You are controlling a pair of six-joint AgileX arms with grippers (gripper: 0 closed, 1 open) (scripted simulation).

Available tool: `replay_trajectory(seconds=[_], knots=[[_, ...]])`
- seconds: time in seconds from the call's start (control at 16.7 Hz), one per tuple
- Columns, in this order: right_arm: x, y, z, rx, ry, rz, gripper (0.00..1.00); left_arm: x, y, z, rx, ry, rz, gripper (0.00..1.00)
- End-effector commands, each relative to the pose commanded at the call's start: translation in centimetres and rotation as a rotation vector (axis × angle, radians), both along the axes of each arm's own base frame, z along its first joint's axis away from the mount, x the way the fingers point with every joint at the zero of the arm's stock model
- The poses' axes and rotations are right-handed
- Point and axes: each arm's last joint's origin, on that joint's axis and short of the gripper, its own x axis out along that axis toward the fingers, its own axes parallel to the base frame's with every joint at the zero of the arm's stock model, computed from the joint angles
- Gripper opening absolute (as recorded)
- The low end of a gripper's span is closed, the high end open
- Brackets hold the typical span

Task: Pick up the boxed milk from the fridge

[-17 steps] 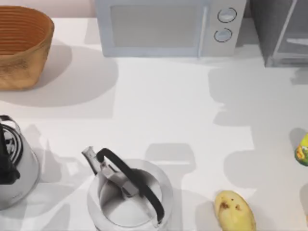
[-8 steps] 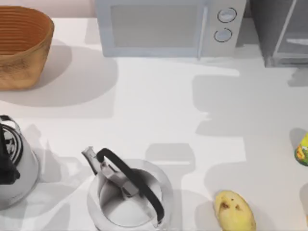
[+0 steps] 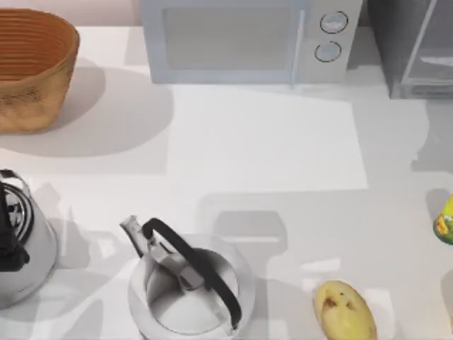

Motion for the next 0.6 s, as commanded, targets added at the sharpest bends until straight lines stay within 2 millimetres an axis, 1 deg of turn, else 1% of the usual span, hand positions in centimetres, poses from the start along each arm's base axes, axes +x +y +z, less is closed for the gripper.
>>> replay_trajectory(seconds=[0.12, 0.3, 0.42, 0.6], knots=[[-3.5, 0.9, -0.5, 0.003, 0.003, 0.001, 0.00, 0.0, 0.0, 0.0, 0.000, 0.000, 0.000, 1.00], [-7.8, 1.8, -2.4, 0.007, 0.005, 0.003, 0.00, 0.0, 0.0, 0.0, 0.000, 0.000, 0.000, 1.00], [-9.8, 2.2, -4.1, 0.009, 0.004, 0.006, 0.00, 0.0, 0.0, 0.0, 0.000, 0.000, 0.000, 1.00], [-11.3, 2.5, -6.3, 0.009, 0.004, 0.011, 0.00, 0.0, 0.0, 0.0, 0.000, 0.000, 0.000, 1.00]])
